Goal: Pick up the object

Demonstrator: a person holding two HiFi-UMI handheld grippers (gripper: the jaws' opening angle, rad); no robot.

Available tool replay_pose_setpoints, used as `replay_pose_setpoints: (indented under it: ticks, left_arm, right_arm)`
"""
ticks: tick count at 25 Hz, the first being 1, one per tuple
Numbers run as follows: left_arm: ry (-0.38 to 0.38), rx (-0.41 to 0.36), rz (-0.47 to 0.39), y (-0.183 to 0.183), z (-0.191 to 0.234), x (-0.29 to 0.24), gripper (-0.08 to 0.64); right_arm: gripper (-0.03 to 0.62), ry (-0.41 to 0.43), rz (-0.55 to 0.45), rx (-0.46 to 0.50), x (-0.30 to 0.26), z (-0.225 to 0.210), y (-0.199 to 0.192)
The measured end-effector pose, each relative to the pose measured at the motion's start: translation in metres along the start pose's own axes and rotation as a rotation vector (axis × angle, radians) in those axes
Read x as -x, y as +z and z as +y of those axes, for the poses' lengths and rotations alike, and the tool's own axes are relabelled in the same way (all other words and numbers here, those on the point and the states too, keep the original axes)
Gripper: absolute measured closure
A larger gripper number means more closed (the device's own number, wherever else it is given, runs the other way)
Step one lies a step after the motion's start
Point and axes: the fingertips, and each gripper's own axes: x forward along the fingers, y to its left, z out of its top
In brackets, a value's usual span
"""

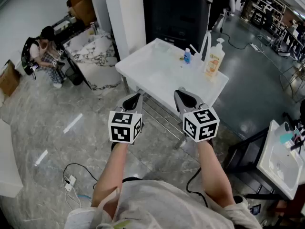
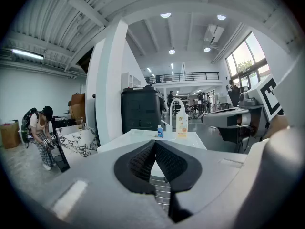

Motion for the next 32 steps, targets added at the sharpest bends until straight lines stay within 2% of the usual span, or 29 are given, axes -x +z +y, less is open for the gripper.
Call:
replay_pose_setpoints:
  ticks: [7,16,32]
  left_arm:
    - [-0.009,-0.009,0.006,-0.001,0.004,-0.006,0.555]
    - [-0.046,-0.013,-0.003,0.005,0.033,-0.034,0.554]
    - [-0.135,-0.01,0.001,0.023,0.16,-0.123,0.554]
  right_arm:
    - [0.589,-0.003,0.0,0.001,-0.006,-0.001,-0.003]
    - [0.571,-0.015,0.0,0.021,-0.044,-0.004,0.004]
    - [0.508,-0.112,0.053,0.013,-0.184,-0.012,0.016]
